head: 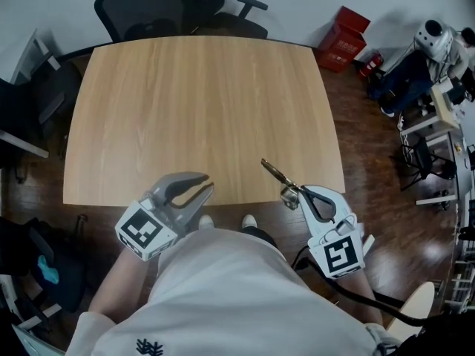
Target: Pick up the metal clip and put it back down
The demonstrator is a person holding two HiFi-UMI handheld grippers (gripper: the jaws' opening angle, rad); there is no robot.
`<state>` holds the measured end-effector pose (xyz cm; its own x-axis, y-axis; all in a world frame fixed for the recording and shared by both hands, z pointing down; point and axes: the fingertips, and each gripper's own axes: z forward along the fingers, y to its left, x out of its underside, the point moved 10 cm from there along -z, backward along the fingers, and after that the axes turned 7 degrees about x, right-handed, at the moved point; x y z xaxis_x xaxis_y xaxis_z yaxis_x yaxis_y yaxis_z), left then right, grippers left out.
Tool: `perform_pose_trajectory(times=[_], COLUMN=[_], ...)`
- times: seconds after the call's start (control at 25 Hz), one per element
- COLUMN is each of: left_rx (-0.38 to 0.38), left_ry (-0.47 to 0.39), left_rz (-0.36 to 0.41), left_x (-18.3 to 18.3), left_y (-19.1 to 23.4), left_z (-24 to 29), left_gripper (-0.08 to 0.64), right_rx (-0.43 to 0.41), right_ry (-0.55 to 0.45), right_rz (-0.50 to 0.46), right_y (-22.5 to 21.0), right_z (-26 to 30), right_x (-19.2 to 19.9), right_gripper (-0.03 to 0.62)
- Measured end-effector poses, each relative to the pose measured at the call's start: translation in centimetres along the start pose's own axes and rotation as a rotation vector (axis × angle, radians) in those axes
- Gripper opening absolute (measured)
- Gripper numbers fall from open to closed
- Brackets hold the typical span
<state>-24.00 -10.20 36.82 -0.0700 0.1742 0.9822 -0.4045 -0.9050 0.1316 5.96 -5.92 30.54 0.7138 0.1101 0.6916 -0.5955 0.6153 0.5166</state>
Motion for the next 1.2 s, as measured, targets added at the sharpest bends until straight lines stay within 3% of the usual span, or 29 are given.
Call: perform_pose_trajectory(times=[0.32,0.52,0.8,1.2], left_rx=[-0.076,-0.134,-0.202,-0.275], left_ry=[-0.006,-0.003,0.002,0.045], left_rz=[-0.029,-0.056,-0.067,-0.117], left_x=[-0.2,-0.4,-1.7,-2.4], left_y=[-0.4,-0.8,-2.6,-6.0], left_z=[-0.5,-0.1,1.9,6.0], left_gripper=[0.055,0.055,0.055,0.055], right_rx=[0.005,0.044,0.027,0.021], right_ry=[0.051,0.111,0.19,0.159], right_rz=[-0.019,-0.086,-0.199,-0.303], right_y=[-2.8,-5.3,-7.0,-4.8], right_z=[5.8,12.0,19.2,22.9], right_x=[6.4,13.1,20.3,24.1], right_gripper=[0.009,0.009,0.009,0.01])
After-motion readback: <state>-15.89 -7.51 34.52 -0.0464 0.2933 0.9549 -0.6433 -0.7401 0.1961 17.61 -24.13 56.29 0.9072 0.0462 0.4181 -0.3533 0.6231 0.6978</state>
